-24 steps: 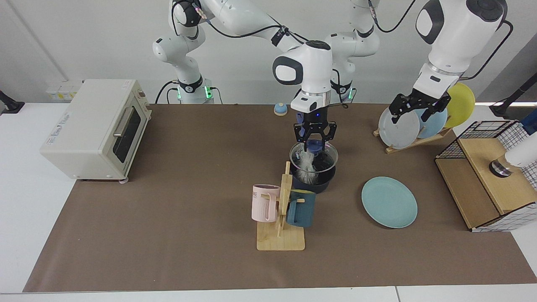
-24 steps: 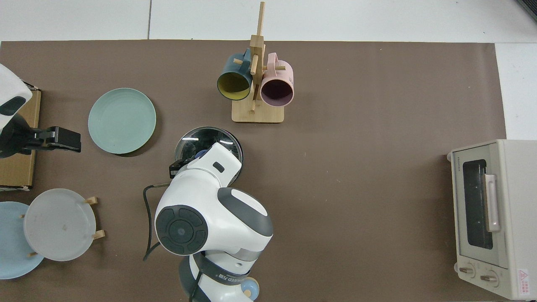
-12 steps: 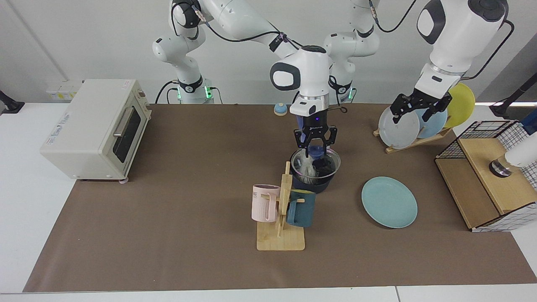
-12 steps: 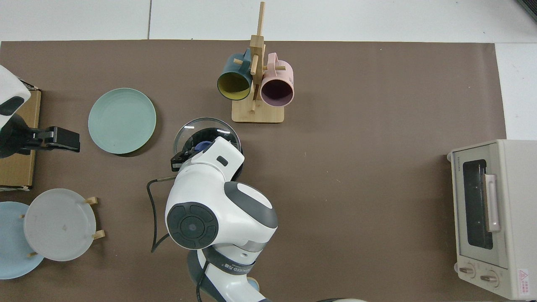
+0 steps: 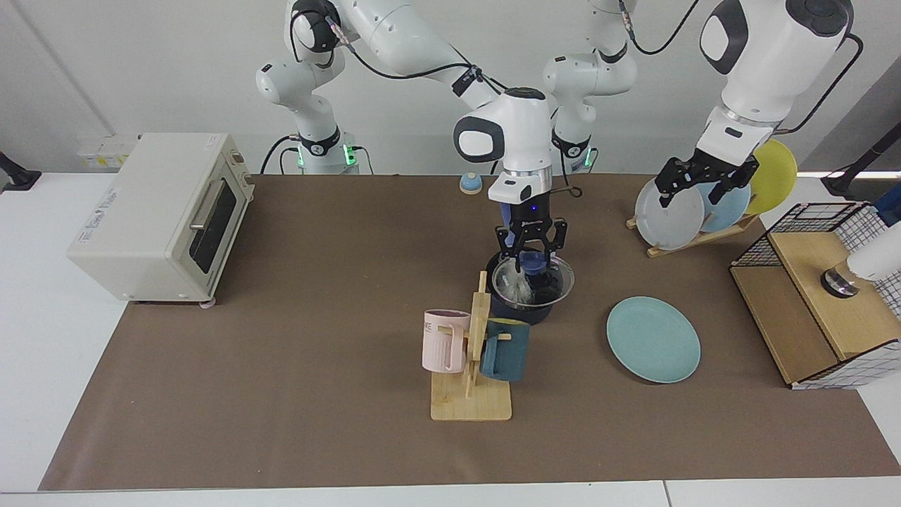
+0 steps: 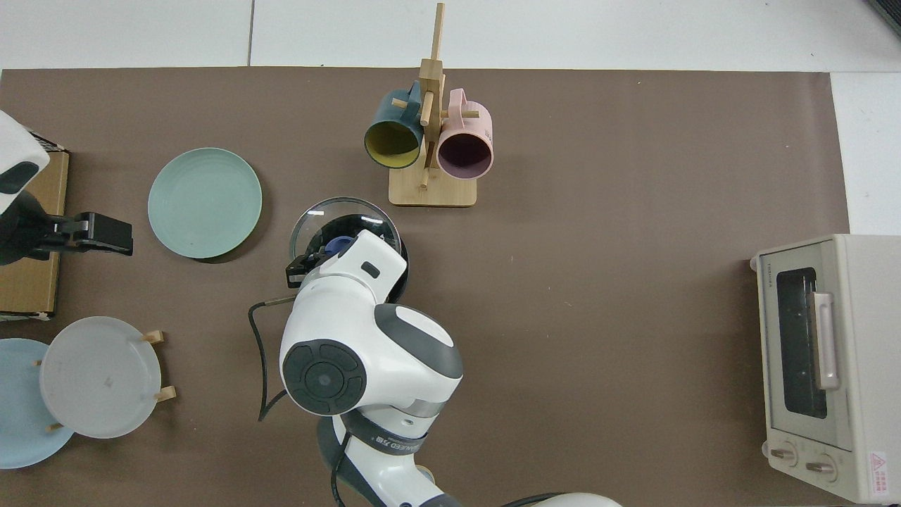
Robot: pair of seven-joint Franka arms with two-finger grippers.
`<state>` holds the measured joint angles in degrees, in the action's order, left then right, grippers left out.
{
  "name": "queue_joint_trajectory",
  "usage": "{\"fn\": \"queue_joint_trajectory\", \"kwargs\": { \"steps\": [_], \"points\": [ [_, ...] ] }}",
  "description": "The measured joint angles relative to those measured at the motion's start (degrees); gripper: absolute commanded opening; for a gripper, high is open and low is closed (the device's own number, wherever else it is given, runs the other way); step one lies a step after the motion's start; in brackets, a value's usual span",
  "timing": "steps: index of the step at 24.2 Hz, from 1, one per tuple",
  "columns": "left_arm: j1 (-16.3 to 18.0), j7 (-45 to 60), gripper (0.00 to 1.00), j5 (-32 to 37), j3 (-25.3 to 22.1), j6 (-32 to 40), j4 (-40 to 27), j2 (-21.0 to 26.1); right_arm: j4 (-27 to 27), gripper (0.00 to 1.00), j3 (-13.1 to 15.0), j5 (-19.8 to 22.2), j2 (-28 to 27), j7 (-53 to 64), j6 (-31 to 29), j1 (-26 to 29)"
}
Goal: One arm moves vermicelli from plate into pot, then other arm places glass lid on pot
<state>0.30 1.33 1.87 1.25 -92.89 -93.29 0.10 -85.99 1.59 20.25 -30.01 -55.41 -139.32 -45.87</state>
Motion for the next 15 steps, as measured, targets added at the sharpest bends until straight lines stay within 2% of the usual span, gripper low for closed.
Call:
{"fn": "queue_joint_trajectory", "kwargs": {
  "steps": [11, 15],
  "points": [
    [0.02, 0.0, 1.0, 0.0, -0.17, 0.0, 0.0, 0.0, 0.2, 0.0, 0.1, 0.11, -0.71, 3.1, -3.66, 1.32],
    [0.02, 0.0, 1.0, 0.0, -0.19, 0.0, 0.0, 0.0, 0.2, 0.0, -0.13, 1.49, -1.5, 3.12, -3.97, 1.16]
  ]
}}
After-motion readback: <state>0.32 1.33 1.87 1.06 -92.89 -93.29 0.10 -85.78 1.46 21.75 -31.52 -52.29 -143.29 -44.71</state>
